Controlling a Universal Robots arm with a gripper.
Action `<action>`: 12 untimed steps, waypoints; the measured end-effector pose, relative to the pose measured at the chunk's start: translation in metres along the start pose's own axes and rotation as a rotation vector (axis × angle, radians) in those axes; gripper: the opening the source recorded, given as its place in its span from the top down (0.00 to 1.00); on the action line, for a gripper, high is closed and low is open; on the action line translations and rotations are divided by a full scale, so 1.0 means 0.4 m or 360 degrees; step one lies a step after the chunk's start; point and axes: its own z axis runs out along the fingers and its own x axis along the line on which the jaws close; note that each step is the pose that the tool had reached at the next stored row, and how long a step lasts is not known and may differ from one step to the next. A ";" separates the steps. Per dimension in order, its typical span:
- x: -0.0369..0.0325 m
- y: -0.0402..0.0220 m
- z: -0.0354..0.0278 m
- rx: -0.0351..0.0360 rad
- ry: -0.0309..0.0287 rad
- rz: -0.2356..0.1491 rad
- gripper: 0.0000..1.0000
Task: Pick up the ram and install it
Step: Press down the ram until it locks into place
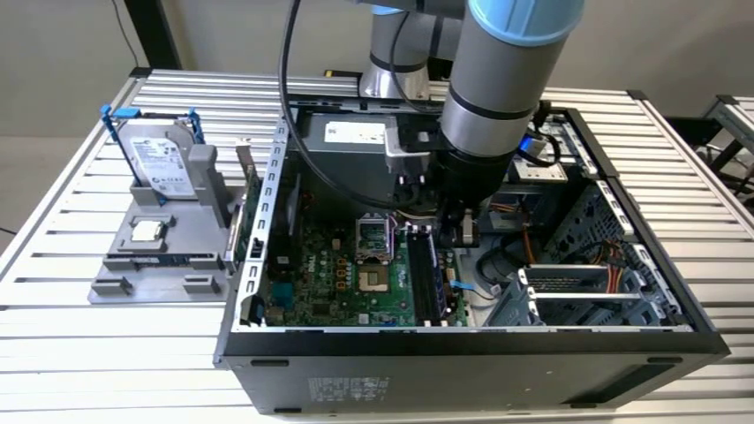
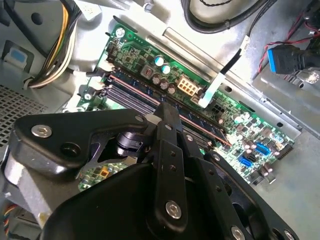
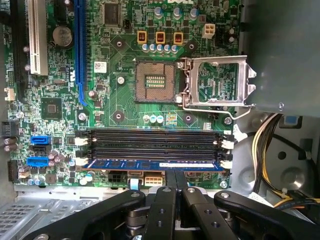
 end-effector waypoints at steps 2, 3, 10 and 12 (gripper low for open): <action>0.001 0.000 0.001 0.0000 -0.00005 0.0000 1.00; 0.001 0.000 0.002 0.0000 -0.00008 0.0000 1.00; 0.018 -0.001 0.022 -0.0007 -0.00014 0.0000 1.00; 0.022 0.000 0.030 -0.0007 -0.00023 0.0000 1.00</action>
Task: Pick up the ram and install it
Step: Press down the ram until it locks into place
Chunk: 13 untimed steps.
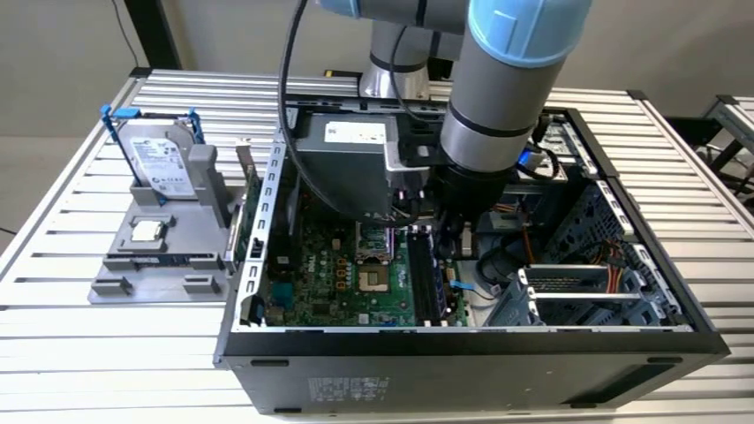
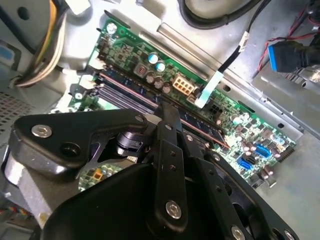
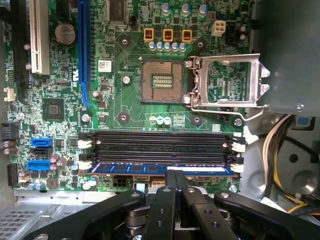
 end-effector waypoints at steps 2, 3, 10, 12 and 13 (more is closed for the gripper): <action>0.001 0.000 0.009 0.0000 -0.00012 0.0000 1.00; 0.002 0.000 0.014 0.0000 -0.00020 0.0000 1.00; 0.002 0.000 0.041 -0.0001 0.00000 0.0000 1.00; 0.001 0.000 0.030 0.0001 -0.00056 0.0000 1.00; 0.000 0.000 0.020 0.0002 -0.00074 0.0000 1.00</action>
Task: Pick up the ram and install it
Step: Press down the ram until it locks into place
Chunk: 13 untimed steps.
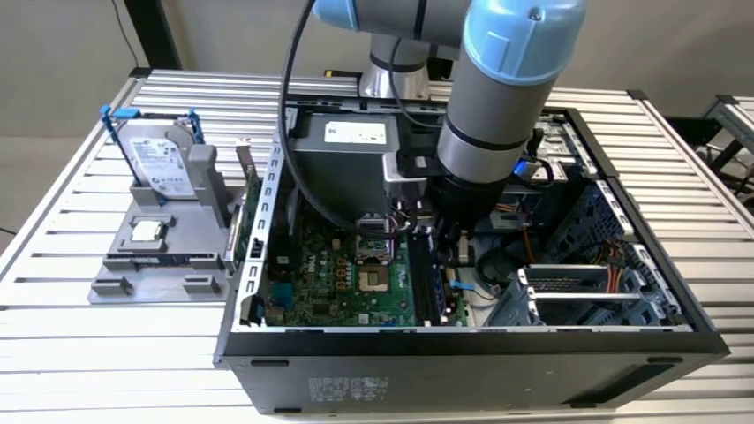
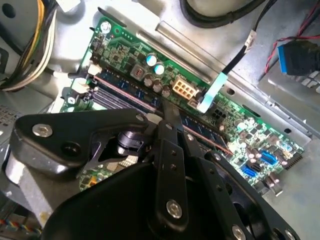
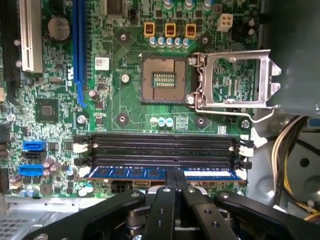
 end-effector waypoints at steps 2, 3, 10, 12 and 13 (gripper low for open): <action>0.001 0.000 -0.025 -0.0001 0.00036 0.0000 1.00; 0.000 0.000 -0.036 -0.0001 0.00033 0.0000 1.00; -0.001 -0.001 -0.116 -0.0001 0.00038 0.0000 1.00; -0.002 -0.001 -0.138 -0.0001 0.00038 0.0000 1.00; -0.002 -0.002 -0.151 -0.0001 0.00040 0.0000 1.00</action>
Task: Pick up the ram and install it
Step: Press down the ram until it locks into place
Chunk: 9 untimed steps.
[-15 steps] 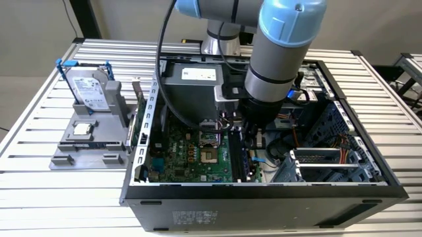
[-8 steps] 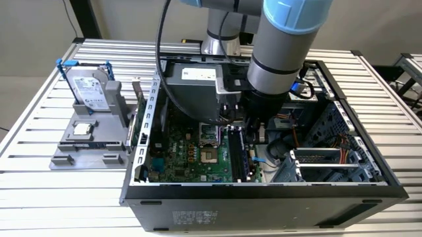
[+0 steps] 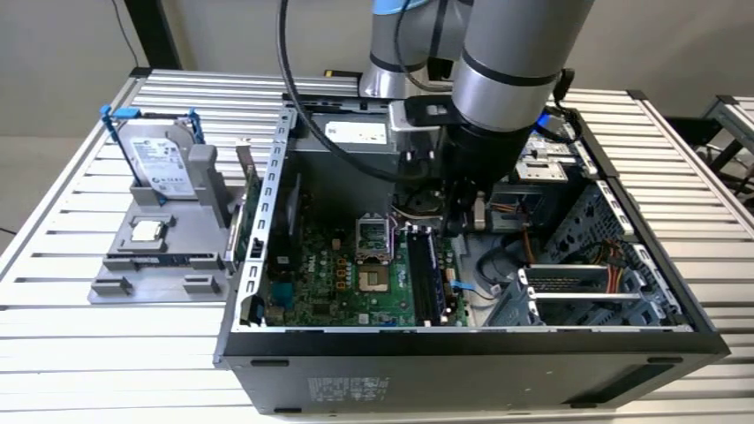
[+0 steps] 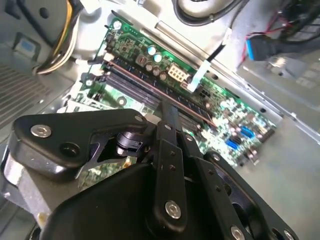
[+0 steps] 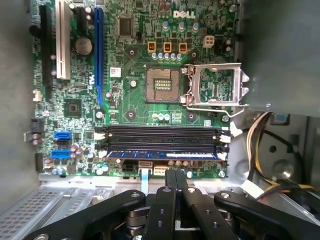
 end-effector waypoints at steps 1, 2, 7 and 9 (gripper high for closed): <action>0.000 0.000 -0.012 0.0000 -0.00001 0.0000 1.00; 0.000 0.000 -0.023 0.0000 0.00001 0.0000 1.00; -0.001 -0.001 -0.074 0.0000 -0.00003 0.0000 1.00; -0.001 -0.001 -0.074 0.0000 -0.00006 0.0000 1.00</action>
